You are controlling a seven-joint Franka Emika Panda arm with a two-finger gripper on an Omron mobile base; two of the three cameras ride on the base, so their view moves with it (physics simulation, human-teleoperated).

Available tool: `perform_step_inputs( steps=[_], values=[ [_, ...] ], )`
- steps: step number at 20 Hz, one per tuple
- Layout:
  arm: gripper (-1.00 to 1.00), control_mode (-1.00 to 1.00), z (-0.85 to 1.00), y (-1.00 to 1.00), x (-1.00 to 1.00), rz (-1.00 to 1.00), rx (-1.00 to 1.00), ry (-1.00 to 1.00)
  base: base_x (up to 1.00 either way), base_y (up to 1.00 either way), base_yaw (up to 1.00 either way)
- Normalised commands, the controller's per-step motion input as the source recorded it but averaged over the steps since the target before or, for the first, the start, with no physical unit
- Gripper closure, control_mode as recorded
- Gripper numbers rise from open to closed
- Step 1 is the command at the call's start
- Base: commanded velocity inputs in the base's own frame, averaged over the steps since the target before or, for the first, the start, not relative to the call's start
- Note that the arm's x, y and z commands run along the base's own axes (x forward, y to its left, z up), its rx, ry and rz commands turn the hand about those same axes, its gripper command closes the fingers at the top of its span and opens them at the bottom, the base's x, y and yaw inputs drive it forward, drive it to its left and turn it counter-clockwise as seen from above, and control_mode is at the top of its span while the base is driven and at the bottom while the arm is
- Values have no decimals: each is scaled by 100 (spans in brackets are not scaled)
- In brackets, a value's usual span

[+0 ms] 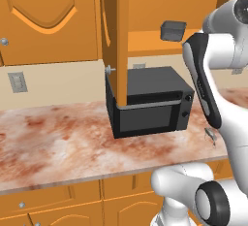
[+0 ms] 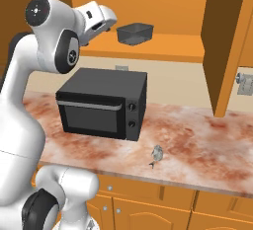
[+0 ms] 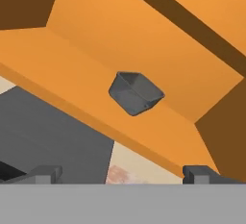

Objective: Retrieve the tupperware from the cabinet, then place the raw meat into the tupperware to avoid contamination.

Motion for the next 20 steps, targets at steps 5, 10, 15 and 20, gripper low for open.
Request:
perform_step_inputs(
  steps=[5, 10, 15, 20],
  values=[
    [-100, -100, -13, 0, 18, 0, 1, 0, 0, 0, 0],
    [-100, -100, -13, 0, 16, 0, 2, 0, 0, 0, 0],
    [-100, -100, -5, 0, 18, 0, 1, 0, 0, 0, 0],
    [-100, -100, -1, 0, 19, 0, 0, 0, 0, 0, 0]
  ],
)
